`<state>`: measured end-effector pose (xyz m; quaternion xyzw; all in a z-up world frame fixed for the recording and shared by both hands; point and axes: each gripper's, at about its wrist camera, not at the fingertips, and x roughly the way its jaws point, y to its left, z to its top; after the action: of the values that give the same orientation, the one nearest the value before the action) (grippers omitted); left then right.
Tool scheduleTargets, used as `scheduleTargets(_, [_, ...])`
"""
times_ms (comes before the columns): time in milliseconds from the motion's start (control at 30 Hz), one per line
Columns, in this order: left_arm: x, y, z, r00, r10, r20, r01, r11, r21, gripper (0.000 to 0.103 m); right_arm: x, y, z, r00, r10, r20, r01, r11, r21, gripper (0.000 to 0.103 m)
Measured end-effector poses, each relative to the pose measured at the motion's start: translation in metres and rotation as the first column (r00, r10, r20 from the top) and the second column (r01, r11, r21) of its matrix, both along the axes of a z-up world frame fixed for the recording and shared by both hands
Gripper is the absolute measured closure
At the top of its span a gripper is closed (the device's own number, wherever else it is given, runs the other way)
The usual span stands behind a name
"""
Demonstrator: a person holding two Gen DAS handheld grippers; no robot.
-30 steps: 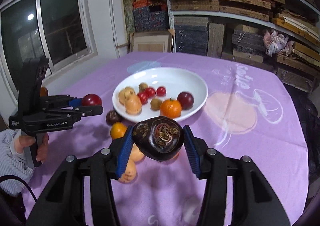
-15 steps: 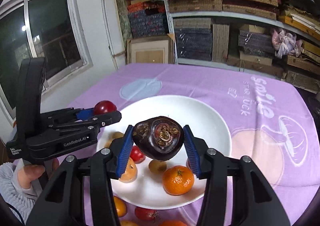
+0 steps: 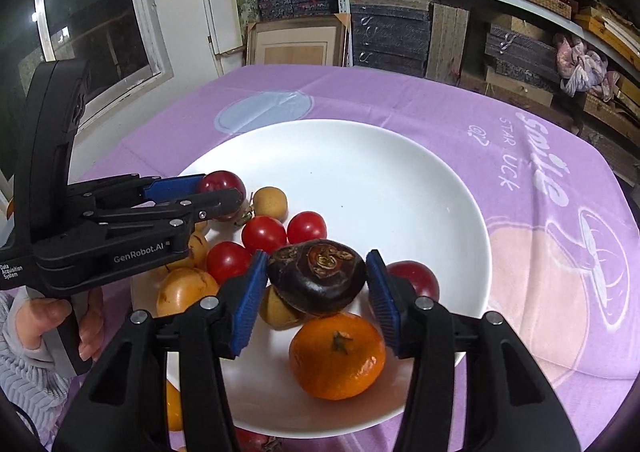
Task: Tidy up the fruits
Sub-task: 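Carry the dark brown fruit and plum onto the white plate and open both grippers, then withdraw both grippers from the plate toward the fruits on the cloth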
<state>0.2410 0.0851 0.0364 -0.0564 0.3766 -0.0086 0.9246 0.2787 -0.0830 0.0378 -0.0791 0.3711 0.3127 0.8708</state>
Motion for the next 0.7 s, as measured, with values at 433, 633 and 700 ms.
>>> scheduleTargets(433, [-0.09,0.026,0.076,0.976,0.105,0.191,-0.086,0.99,-0.109,0.003,-0.132,-0.093,0.138,0.913,-0.083,0.4,-0.07,0.933,0.354,0.004])
scheduleTargets(633, [-0.128,0.007,0.033,0.995,0.064,0.072,-0.067,0.997,0.045,0.003,-0.171,-0.115,0.08,0.926,-0.087,0.368,0.004,0.975,0.221,0.004])
scheduleTargets(700, [-0.138,0.004,0.021,0.997,0.058,0.053,-0.061,0.996,0.06,0.003,-0.181,-0.12,0.053,0.942,-0.092,0.322,0.024,0.978,0.209,0.004])
